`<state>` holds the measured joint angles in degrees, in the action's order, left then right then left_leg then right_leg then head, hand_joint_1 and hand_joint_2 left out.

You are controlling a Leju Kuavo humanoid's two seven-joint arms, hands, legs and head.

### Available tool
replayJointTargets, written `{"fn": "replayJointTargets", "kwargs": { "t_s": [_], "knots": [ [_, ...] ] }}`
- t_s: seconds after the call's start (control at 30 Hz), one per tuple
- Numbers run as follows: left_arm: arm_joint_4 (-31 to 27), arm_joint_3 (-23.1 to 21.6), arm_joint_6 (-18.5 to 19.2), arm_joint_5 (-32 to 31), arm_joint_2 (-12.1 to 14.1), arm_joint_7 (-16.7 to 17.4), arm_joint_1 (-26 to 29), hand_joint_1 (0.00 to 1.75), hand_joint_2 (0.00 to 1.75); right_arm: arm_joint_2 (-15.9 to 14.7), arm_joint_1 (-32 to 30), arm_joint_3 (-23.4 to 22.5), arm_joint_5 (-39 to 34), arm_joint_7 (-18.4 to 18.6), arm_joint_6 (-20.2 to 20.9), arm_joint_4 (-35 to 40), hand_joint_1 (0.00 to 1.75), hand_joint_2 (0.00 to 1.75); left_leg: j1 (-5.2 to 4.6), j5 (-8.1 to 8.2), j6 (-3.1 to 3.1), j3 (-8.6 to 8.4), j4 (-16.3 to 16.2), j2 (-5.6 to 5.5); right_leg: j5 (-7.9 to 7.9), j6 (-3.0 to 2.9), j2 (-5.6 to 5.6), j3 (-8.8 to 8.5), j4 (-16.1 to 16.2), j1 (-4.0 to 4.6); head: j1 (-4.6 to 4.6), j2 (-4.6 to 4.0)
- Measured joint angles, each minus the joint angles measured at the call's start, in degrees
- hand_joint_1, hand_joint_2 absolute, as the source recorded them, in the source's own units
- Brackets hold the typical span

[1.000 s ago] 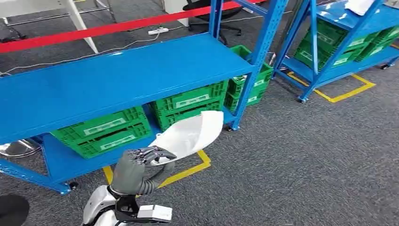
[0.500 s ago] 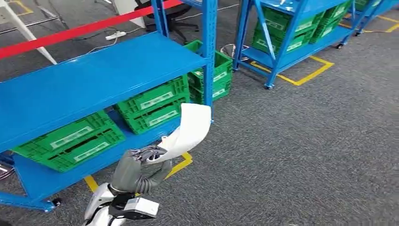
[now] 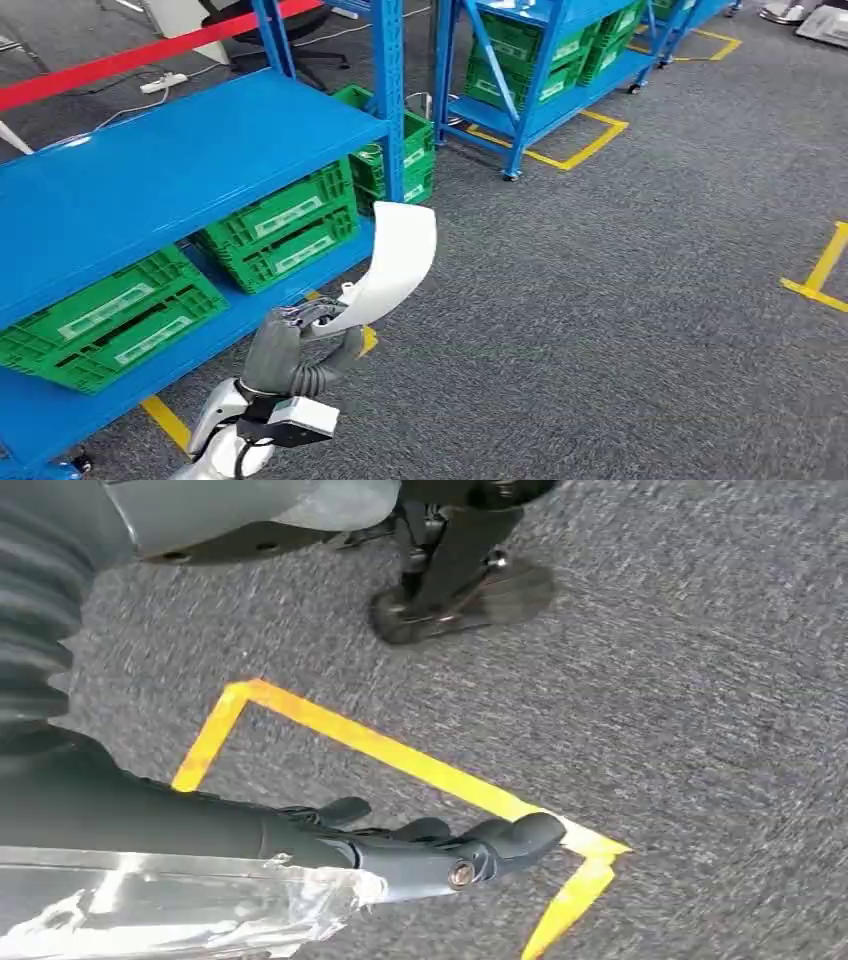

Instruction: Take the parts from the cabinet and place them on the table.

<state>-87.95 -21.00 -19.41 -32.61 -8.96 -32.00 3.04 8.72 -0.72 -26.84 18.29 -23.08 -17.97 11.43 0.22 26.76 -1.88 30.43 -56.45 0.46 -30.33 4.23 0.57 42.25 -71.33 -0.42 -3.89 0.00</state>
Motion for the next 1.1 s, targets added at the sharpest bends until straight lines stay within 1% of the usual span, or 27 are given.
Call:
{"fn": "replayJointTargets", "kwargs": {
  "t_s": [0.03,0.07,0.1,0.17,0.2,0.23,0.27,0.33,0.37,0.4,0.43,0.47,0.5,0.53,0.57,0.6,0.67,0.7,0.73,0.77,0.87,0.9,0.93,0.97,1.03,1.07,1.1],
  "knots": [
    [0.20,0.13,-0.26,-0.02,0.00,-0.02,-0.02,1.75,1.75,0.13,-0.03,-0.04,0.09,0.00,0.00,-0.02,0.00,1.75,-0.08,0.01,-0.03,0.06,-0.01,0.86,-1.33,0.06,-0.18,1.59,-3.85,-0.03,0.05,0.00],
    [0.37,0.20,-0.59,-0.02,-0.02,-0.07,-0.06,1.75,1.75,0.26,-0.14,-0.09,0.13,0.00,0.02,0.00,0.00,1.75,-0.12,0.03,-0.04,0.05,-0.01,1.54,-1.21,0.04,-0.21,1.80,-4.75,-0.05,0.00,0.00],
    [0.63,0.30,-0.70,-0.07,0.00,-0.07,-0.29,1.75,1.75,0.37,-0.27,-0.11,0.13,0.00,0.07,0.00,0.00,1.75,-0.15,0.05,-0.05,0.03,-0.02,2.21,0.09,-0.07,-0.26,0.48,-2.93,-0.05,0.04,0.00],
    [1.22,0.59,-0.35,-0.22,0.00,0.20,-1.05,1.75,1.75,0.44,-0.27,-0.22,0.22,0.04,0.24,0.00,0.00,1.75,-0.17,0.13,0.06,-0.13,-0.02,3.35,4.52,-0.46,-1.36,-5.47,7.33,0.07,0.04,0.00],
    [1.40,0.70,0.20,-0.67,-0.02,0.57,-1.41,1.75,1.75,0.44,-0.16,-0.35,0.31,0.09,0.35,0.02,0.00,1.75,-0.26,0.27,0.28,-0.31,-0.02,3.76,5.89,-0.72,-4.09,-8.55,12.46,0.34,0.00,0.00],
    [1.53,0.85,0.74,-1.13,0.02,0.85,-1.60,1.75,1.75,0.52,0.11,-0.50,0.35,0.09,0.52,0.07,0.00,1.75,-0.75,0.47,0.59,-0.24,-0.25,4.24,5.06,-0.94,-5.27,-9.52,13.96,1.06,-0.04,0.00],
    [1.70,0.92,1.29,-1.29,0.09,1.22,-1.70,1.75,1.75,0.61,0.25,-0.61,0.48,0.07,0.55,0.11,0.00,1.75,-0.80,0.41,0.79,-0.18,-0.24,4.70,5.42,-1.46,-4.33,-9.24,13.93,0.91,0.24,0.00],
    [2.12,0.96,2.08,-1.51,0.07,1.27,-1.74,1.75,1.75,0.61,0.10,-0.70,0.63,0.00,0.70,0.11,0.00,1.75,-0.75,0.28,1.15,-0.24,-0.09,5.91,5.51,-1.89,-3.02,-8.63,13.65,1.06,0.13,0.00],
    [2.25,1.00,2.19,-1.51,-0.02,1.27,-1.82,1.75,1.75,0.61,0.06,-0.76,0.66,-0.02,0.70,0.13,0.00,1.75,-0.75,0.46,1.55,-0.37,-0.09,6.55,5.78,-2.37,-2.31,-8.61,14.02,0.91,0.09,0.00],
    [2.29,1.05,2.19,-1.60,0.02,1.27,-1.96,1.75,1.75,0.66,-0.08,-0.83,0.72,-0.04,0.70,0.20,0.00,1.75,-0.48,1.30,1.96,-0.23,-0.65,5.03,6.10,-2.78,-1.61,-8.82,14.38,0.55,0.20,0.00],
    [2.38,1.05,2.23,-1.68,0.02,1.25,-2.06,1.75,1.75,0.66,-0.04,-0.92,0.79,-0.13,0.70,0.24,0.00,1.75,-0.42,3.06,2.17,0.80,-2.91,2.52,6.24,-3.01,-1.11,-8.73,14.46,0.46,0.42,0.00],
    [2.47,1.05,2.23,-1.68,0.07,1.25,-2.05,1.75,1.75,0.70,0.05,-1.00,0.81,-0.15,0.87,0.26,0.00,1.75,-0.33,5.33,2.30,2.65,-7.02,1.05,6.32,-3.15,-0.52,-8.59,14.46,0.40,0.50,0.00],
    [2.71,1.07,2.34,-1.68,0.15,1.25,-1.96,1.75,1.75,0.72,0.13,-1.00,1.07,-0.17,1.59,0.26,0.00,1.75,-0.27,7.64,2.40,5.20,-12.35,0.35,6.37,-3.28,0.28,-8.43,14.46,0.40,0.59,0.00],
    [2.93,1.09,2.34,-1.73,0.26,1.25,-1.96,1.75,1.75,0.70,0.11,-1.00,1.27,-0.20,2.23,0.26,0.00,1.75,-0.27,9.01,2.48,7.34,-16.54,0.06,6.44,-3.35,1.08,-8.30,14.45,0.41,0.55,0.00],
    [3.10,1.09,2.34,-1.77,0.33,1.25,-1.96,1.75,1.75,0.66,0.01,-1.03,1.33,-0.20,2.67,0.26,0.00,1.75,-0.26,8.94,2.51,8.35,-18.20,-0.01,6.51,-3.33,1.76,-8.24,14.45,0.40,0.55,0.00],
    [3.25,1.11,2.34,-1.84,0.33,1.25,-1.98,1.75,1.75,0.46,-0.14,-1.07,1.40,-0.20,3.30,0.26,0.00,1.75,-0.20,7.49,2.53,8.01,-17.22,-0.06,6.59,-3.23,2.54,-8.24,14.44,0.35,0.57,0.00],
    [3.41,1.07,2.34,-2.05,0.31,1.22,-2.02,1.75,1.75,0.31,-0.28,-1.14,1.51,-0.20,3.78,0.26,0.00,1.75,0.14,2.48,2.61,4.46,-9.61,-0.73,6.75,-2.93,4.12,-8.24,14.30,0.11,0.55,0.00],
    [3.45,1.07,2.34,-2.27,0.31,1.20,-2.05,1.75,1.75,0.24,-0.26,-1.18,1.55,-0.20,3.98,0.28,0.00,1.75,0.54,0.07,2.85,1.86,-4.37,-2.56,6.76,-2.53,4.97,-8.14,14.12,-0.06,0.57,0.00],
    [3.52,1.05,2.34,-2.27,0.31,1.18,-2.10,1.75,1.75,0.05,-0.18,-1.22,1.66,-0.20,4.11,0.33,0.00,1.75,0.97,0.17,3.10,0.67,-1.57,-5.59,6.72,-2.07,5.60,-7.66,13.55,0.27,0.66,0.00],
    [3.56,1.05,2.34,-2.29,0.26,1.16,-2.12,1.75,1.75,0.02,-0.06,-1.25,1.75,-0.22,4.15,0.35,0.00,1.75,1.06,0.50,2.77,0.75,-1.02,-5.48,6.78,-1.85,6.22,-7.05,13.13,0.17,0.57,0.00],
    [3.63,0.98,2.34,-2.34,0.26,1.16,-2.13,1.75,1.75,0.00,-0.75,-1.29,2.14,-0.22,4.22,0.39,0.00,1.75,0.50,0.08,1.51,0.92,-1.16,-3.93,7.60,-0.53,7.78,-6.19,14.02,-0.43,0.50,0.00],
    [3.63,0.96,2.34,-2.34,0.22,1.16,-2.25,1.75,1.75,-0.09,-0.91,-1.35,2.32,-0.22,4.28,0.39,0.00,1.75,0.76,-0.15,1.13,0.86,-0.92,-2.92,7.28,-0.47,6.40,-5.85,13.46,-0.31,0.68,0.00],
    [3.63,0.92,2.34,-2.34,0.15,1.14,-2.24,1.75,1.75,-0.09,-0.87,-1.38,2.45,-0.24,4.39,0.39,0.00,1.75,0.72,-0.14,0.80,0.86,-0.92,-2.50,5.99,-0.29,2.95,-4.96,11.50,0.08,0.03,0.00],
    [3.63,0.96,2.34,-2.34,0.15,1.13,-2.23,1.75,1.75,-0.09,-0.66,-1.38,2.58,-0.26,4.63,0.41,0.00,1.75,0.51,-0.10,0.56,0.90,-0.92,-1.64,3.69,-0.04,0.97,-2.97,7.43,0.05,-0.33,0.00],
    [3.69,1.05,2.34,-2.34,0.31,1.14,-2.13,1.75,1.75,-0.13,-0.35,-1.44,2.82,-0.39,4.74,0.46,0.00,1.75,0.24,0.00,0.41,0.89,-0.93,0.13,-0.32,0.11,-0.18,1.42,-2.01,-0.09,-0.31,0.00],
    [3.78,1.05,2.34,-2.34,0.33,1.14,-2.13,1.75,1.75,-0.13,-0.38,-1.46,2.99,-0.44,4.85,0.48,0.00,1.75,0.17,0.06,0.35,0.88,-0.94,0.95,-1.00,0.13,-0.26,2.70,-4.79,-0.10,-0.28,0.00],
    [3.80,1.05,2.34,-2.34,0.31,1.14,-2.13,1.75,1.75,-0.13,-0.50,-1.49,3.10,-0.46,4.92,0.48,0.00,1.75,0.13,0.14,0.36,0.80,-0.94,1.68,-0.20,0.09,-0.26,2.29,-4.26,-0.09,-0.28,0.00]
  ]
}}
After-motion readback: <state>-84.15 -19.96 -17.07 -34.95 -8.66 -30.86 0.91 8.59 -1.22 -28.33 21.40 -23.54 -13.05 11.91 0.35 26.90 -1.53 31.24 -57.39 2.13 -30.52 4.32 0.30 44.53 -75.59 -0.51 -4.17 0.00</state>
